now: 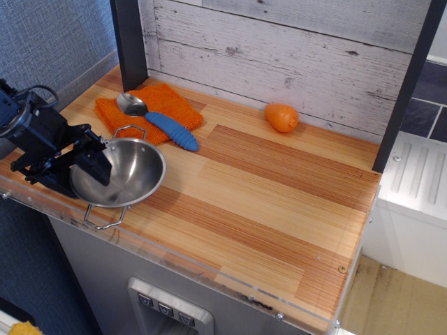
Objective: Slide the bowl to in front of the spoon.
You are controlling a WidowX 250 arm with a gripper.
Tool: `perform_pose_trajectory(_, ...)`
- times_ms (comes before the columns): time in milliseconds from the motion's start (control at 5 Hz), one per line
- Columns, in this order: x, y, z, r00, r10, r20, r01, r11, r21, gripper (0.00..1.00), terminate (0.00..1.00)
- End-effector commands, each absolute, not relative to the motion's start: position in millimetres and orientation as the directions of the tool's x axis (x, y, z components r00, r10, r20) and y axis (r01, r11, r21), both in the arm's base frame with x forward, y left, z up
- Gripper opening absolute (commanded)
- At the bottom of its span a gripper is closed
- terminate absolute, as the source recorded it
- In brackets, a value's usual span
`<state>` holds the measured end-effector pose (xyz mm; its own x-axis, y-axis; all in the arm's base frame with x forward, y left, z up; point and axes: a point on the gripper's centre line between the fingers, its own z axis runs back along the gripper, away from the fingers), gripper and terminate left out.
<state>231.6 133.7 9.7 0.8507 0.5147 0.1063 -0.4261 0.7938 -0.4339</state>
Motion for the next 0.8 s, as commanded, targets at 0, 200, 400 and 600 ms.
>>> perform_pose_trajectory(0, 228, 140, 42, 0.844, 0.506, 0.177, -0.401, 0.816, -0.417, 1.00, 0.00)
perform_pose_trajectory(200, 224, 147, 50, 0.836, 0.514, 0.195, -0.412, 0.820, -0.398, 1.00, 0.00)
perform_pose_trajectory(400, 223, 151, 69, 0.847, 0.488, 0.213, -0.410, 0.853, -0.322, 1.00, 0.00)
perform_pose_trajectory(600, 231, 143, 99, 0.866, 0.413, 0.282, -0.341, 0.900, -0.272, 1.00, 0.00)
